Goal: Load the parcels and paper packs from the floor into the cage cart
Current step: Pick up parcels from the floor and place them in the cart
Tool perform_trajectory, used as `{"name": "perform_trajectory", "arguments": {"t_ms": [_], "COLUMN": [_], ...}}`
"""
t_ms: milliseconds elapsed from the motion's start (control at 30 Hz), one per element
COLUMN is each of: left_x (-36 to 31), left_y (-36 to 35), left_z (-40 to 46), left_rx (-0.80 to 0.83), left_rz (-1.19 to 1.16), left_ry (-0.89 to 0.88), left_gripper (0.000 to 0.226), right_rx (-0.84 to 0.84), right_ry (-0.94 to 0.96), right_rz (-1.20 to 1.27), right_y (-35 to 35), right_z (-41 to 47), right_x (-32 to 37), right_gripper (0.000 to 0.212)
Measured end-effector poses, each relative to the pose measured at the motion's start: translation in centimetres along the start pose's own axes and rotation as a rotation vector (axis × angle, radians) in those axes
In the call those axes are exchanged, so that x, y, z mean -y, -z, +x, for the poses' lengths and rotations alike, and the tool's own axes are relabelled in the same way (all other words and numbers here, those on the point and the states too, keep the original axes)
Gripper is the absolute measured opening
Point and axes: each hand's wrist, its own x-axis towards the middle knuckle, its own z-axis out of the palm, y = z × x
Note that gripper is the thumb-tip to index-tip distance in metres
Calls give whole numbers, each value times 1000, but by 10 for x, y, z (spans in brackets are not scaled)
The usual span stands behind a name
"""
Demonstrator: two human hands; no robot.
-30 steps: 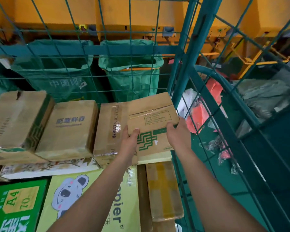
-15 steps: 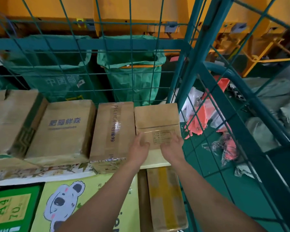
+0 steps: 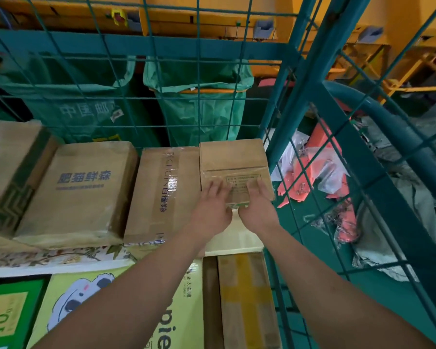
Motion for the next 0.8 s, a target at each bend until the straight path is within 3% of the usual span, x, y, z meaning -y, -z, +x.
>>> {"name": "perform_trajectory", "arguments": {"t_ms": [200,533,700,800], "left_x": [13,27,16,13], "left_y": [0,-8,16,21], "left_z": [51,81,94,85], "left_rx": [49,88,113,161], "left_rz": [275,432,526,490], "left_ry": [34,31,-12,-32], "left_gripper": [78,76,44,41], "right_rx": [86,114,152,174], "right_ry": [5,3,-8,-18], "right_rz": [-166,-248,-217,-198], "right_y": [4,-21,-17,-13], "right_z": [44,76,75,73], "right_x": [7,-9,-4,-1], "right_gripper": [85,102,99,99]}}
